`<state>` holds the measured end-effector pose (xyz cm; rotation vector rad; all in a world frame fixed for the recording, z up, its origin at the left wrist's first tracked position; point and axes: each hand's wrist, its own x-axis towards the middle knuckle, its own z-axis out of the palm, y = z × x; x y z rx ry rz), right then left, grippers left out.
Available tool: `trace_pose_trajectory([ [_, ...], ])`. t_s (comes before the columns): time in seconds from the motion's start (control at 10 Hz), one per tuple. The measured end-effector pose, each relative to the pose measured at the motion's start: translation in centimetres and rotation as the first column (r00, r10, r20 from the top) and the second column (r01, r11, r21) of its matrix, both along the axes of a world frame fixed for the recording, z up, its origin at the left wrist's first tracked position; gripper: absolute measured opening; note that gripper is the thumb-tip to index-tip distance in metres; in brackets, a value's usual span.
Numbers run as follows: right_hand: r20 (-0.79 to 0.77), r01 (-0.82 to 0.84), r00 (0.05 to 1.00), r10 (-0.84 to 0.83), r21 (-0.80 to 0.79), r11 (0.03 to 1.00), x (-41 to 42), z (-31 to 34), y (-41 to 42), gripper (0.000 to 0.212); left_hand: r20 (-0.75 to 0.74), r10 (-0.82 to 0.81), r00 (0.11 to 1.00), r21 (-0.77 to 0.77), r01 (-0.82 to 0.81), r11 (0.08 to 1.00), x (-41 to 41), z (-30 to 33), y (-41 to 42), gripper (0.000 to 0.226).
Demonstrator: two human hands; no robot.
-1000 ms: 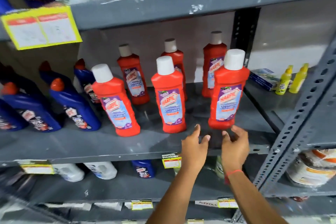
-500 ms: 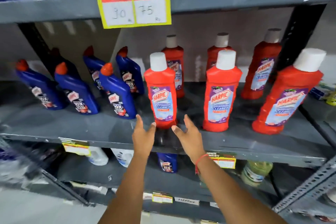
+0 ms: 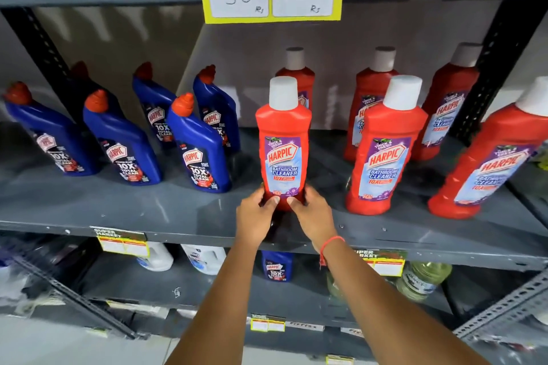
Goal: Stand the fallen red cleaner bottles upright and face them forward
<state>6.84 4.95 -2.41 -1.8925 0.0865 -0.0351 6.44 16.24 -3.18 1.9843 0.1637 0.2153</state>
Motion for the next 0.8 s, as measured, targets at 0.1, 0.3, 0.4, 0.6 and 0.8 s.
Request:
trace_pose_trajectory([
  [0.1,0.008,0.016,1.0,-0.016,-0.004,1.0,0.1,0.1,-0.1,0.037,0.006,-0.008,1.0,0.01,0.008,1.0,0.0,0.3,-0.1,0.033],
  [0.3,0.001,0.038,0.999,-0.038,-0.001,0.999,0.1,-0.2,-0.3,0.034,-0.001,-0.013,1.0,0.03,0.013,0.999,-0.1,0.2,-0.7,0.034],
  [0.4,-0.006,0.045,0.999,-0.045,-0.004,0.999,0.1,-0.2,-0.4,0.034,-0.015,-0.022,1.0,0.021,0.022,1.0,-0.1,0.2,-0.7,0.035],
  [0.6,-0.002,0.019,1.0,-0.019,-0.024,1.0,-0.8,0.1,-0.6,0.04,-0.053,-0.055,0.997,0.076,0.059,0.995,-0.5,0.4,-0.6,0.044],
  [0.8,-0.061,0.026,0.998,-0.035,-0.147,0.989,-3.6,0.2,-1.9,0.055,-0.062,0.032,0.998,0.178,-0.021,0.984,-3.7,1.1,-1.0,0.064],
])
